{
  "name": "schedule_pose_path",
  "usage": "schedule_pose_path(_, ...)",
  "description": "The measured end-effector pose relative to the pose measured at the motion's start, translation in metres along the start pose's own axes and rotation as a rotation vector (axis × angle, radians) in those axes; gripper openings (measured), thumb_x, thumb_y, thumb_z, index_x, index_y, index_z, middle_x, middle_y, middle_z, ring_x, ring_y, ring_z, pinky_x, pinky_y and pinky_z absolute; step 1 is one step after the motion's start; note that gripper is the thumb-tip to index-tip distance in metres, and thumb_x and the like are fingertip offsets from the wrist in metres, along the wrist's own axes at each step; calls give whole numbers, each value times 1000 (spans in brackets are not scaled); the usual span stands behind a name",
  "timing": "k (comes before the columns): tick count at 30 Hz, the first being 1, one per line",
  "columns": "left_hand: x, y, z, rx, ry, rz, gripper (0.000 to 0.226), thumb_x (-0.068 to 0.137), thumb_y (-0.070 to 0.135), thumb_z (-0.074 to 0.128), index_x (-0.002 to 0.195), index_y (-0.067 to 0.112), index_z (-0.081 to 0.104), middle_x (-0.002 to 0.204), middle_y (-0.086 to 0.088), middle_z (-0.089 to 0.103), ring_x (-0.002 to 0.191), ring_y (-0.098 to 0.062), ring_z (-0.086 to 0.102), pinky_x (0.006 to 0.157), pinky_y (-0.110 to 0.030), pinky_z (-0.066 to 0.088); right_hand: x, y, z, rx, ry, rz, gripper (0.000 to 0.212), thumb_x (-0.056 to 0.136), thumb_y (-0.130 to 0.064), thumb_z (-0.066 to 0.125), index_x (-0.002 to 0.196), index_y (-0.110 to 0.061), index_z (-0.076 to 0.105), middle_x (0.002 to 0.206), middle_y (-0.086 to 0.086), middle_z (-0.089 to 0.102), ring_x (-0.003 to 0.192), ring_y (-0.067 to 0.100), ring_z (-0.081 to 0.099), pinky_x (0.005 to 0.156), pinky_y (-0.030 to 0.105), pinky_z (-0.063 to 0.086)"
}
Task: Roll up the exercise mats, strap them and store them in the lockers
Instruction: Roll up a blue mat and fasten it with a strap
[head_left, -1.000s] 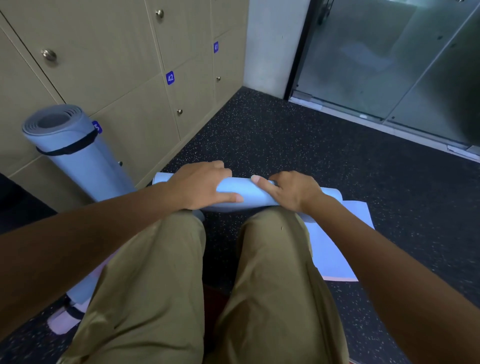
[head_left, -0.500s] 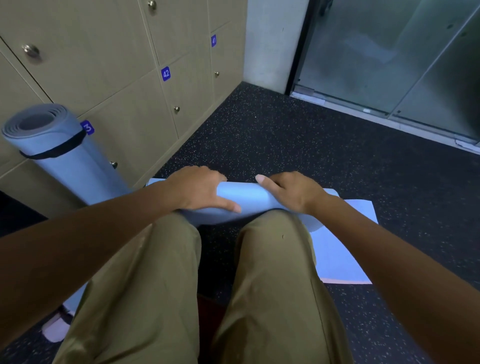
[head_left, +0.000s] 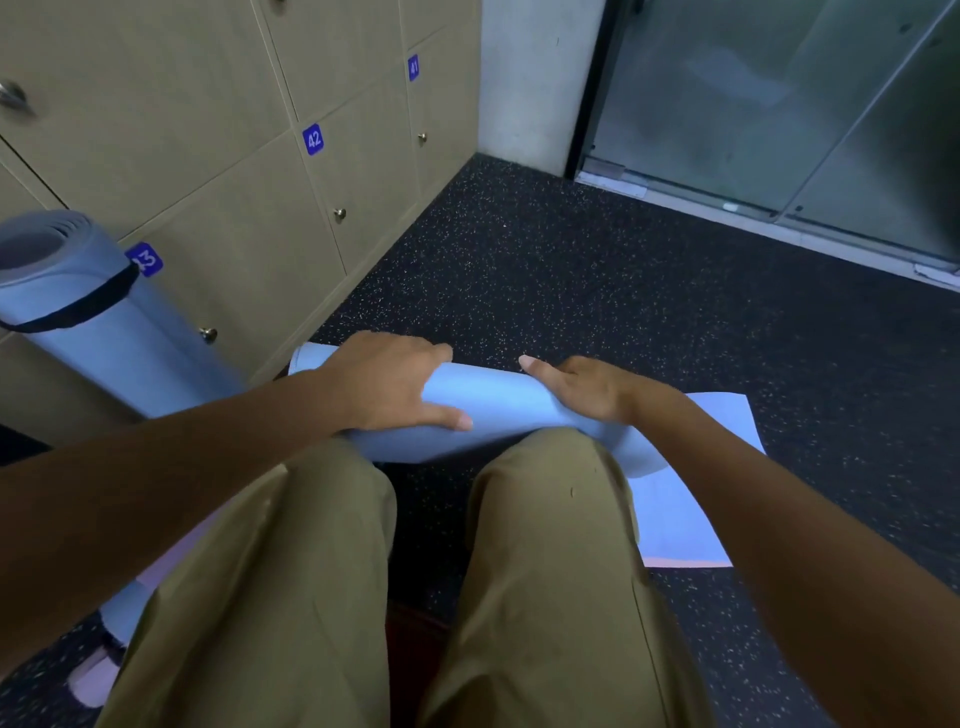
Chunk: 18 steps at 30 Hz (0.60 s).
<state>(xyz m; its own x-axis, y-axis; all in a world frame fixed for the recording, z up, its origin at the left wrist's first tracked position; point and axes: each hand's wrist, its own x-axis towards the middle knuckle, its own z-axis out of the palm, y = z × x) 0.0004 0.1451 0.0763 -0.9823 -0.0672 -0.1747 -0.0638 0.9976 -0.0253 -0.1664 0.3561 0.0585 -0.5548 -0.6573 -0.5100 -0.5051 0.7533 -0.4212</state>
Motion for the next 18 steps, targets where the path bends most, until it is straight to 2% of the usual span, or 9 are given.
schedule_pose_path(2,-1,2,5,81,69,1,77,68,98,45,94,25,43,91,8,60,78,-22,56,66,-36,34,4,-1,-3,12,-60,13,93,93,-82,21,129,-8,64,146,13,54,127,29,52,104,40,35)
schedule_pose_path(4,-1,2,9,103,57,-22,79,66,99,44,91,25,43,86,6,60,74,-24,52,66,-36,34,7,-2,-4,-6,-78,8,93,94,-81,20,131,-8,63,148,11,53,128,28,51,104,39,33)
schedule_pose_path(5,1,2,9,87,31,-32,78,66,99,45,91,25,44,84,6,59,73,-24,51,67,-37,35,8,-3,-3,-10,-72,0,91,95,-80,19,125,-8,65,142,12,56,123,28,53,102,38,34)
schedule_pose_path(7,3,1,7,-5,-47,-51,73,68,97,49,89,28,49,81,8,56,76,-23,52,69,-37,37,8,-4,1,-29,-11,-36,82,98,-75,18,100,-9,67,118,11,62,106,27,55,95,38,37)
schedule_pose_path(9,7,-4,7,-170,-153,-68,64,69,93,56,82,31,51,80,12,56,78,-18,56,69,-36,40,5,-1,8,-102,79,-100,72,101,-70,17,75,-16,57,88,5,60,92,30,56,87,40,42)
schedule_pose_path(11,12,-11,11,-348,-248,-93,62,66,92,61,79,32,58,82,13,63,80,-13,62,71,-35,48,1,5,15,-159,163,-152,62,102,-67,17,67,-27,48,76,2,55,85,30,57,84,43,48)
schedule_pose_path(14,23,-19,17,-544,-365,-119,61,64,90,66,86,34,71,85,15,73,82,-8,70,84,-34,56,-5,17,20,-165,213,-187,60,102,-65,14,77,-32,57,81,2,62,84,26,60,85,44,51)
schedule_pose_path(18,34,-19,17,-726,-515,-110,72,59,88,71,100,29,76,91,13,78,87,-7,75,94,-35,57,3,26,27,-202,228,-137,75,102,-66,10,101,-24,71,92,6,70,90,27,62,85,41,50)
